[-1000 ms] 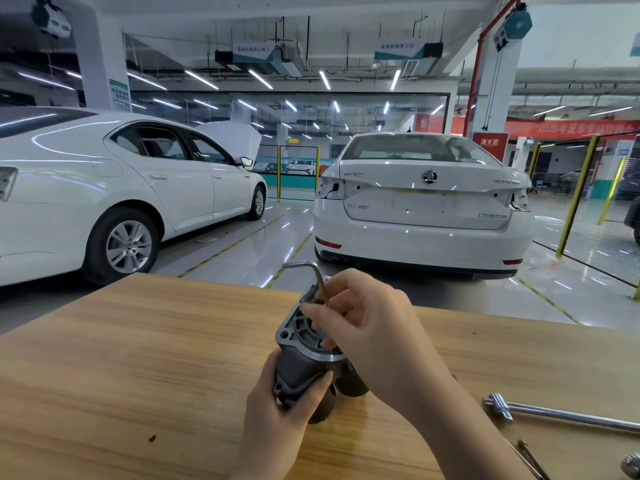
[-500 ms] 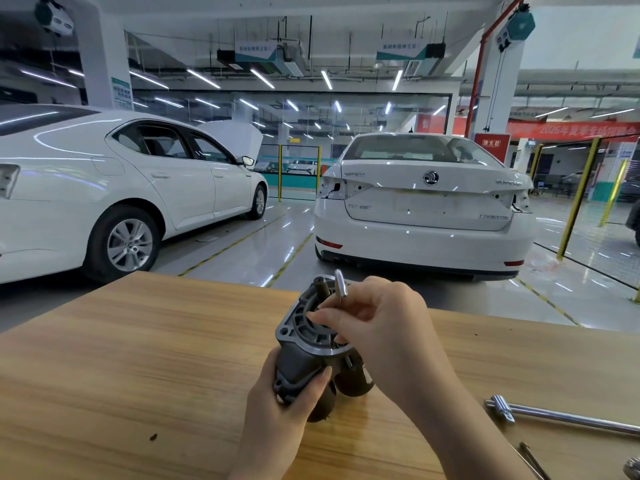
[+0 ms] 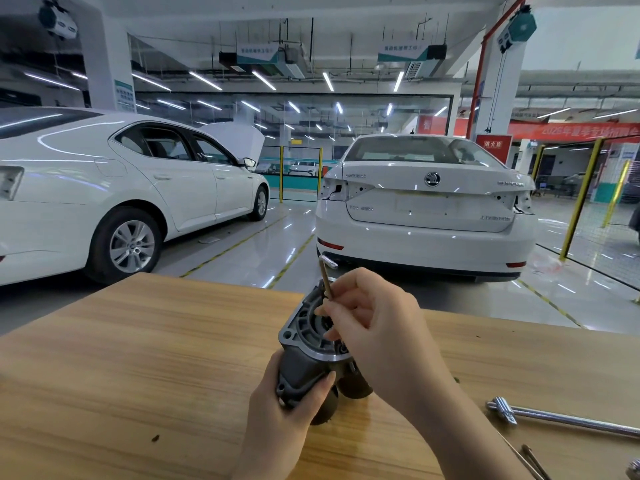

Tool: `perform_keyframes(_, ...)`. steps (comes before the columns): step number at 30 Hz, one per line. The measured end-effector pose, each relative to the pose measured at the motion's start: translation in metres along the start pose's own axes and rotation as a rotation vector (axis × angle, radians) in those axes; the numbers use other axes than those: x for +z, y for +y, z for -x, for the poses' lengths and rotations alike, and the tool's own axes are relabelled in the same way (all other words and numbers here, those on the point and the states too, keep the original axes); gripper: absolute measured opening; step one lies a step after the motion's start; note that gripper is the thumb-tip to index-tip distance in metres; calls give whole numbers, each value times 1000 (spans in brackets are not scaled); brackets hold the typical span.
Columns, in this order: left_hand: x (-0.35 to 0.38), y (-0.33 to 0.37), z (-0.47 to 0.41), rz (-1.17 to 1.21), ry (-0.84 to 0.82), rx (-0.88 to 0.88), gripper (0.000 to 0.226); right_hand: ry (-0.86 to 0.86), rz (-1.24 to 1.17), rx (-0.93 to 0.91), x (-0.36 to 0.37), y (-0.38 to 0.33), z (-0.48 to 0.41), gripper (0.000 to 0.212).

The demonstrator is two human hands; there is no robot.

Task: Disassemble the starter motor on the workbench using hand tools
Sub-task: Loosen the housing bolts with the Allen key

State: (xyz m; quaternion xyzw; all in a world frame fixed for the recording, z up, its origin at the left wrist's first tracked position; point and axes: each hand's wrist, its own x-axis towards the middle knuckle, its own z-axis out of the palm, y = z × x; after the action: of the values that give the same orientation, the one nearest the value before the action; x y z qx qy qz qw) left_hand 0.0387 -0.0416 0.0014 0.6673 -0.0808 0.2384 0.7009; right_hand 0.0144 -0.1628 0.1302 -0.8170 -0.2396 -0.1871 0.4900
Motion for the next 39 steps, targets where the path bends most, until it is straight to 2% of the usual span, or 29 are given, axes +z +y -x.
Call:
perform_keyframes(7, -1, 0, -1, 18, -13, -6, 66, 51, -44, 52, -2, -2, 0, 25)
perform_keyframes(12, 0, 2, 0, -3, -6, -2, 62, 20, -17, 31, -3, -1, 0, 13)
perform_keyframes(16, 0, 3, 0, 5, -5, -10, 63, -29, 12, 0, -2, 0, 0, 17)
perform_keyframes(19, 1, 4, 1, 6, -10, -9, 59, -18, -32, 21, 0, 1, 0, 11)
perform_keyframes(24, 0, 5, 1, -5, -20, 5, 57, 15, -58, 53, -2, 0, 0, 21)
perform_keyframes(33, -1, 0, 0, 13, -12, -31, 67, -124, 78, -6, -6, -1, 1, 18)
perform_keyframes(36, 0, -1, -1, 10, -1, -22, 64, -88, 36, 8, -4, -1, 0, 14)
perform_keyframes(39, -1, -1, -1, 19, 1, -13, 64, -3, -27, 36, -3, 0, 0, 21)
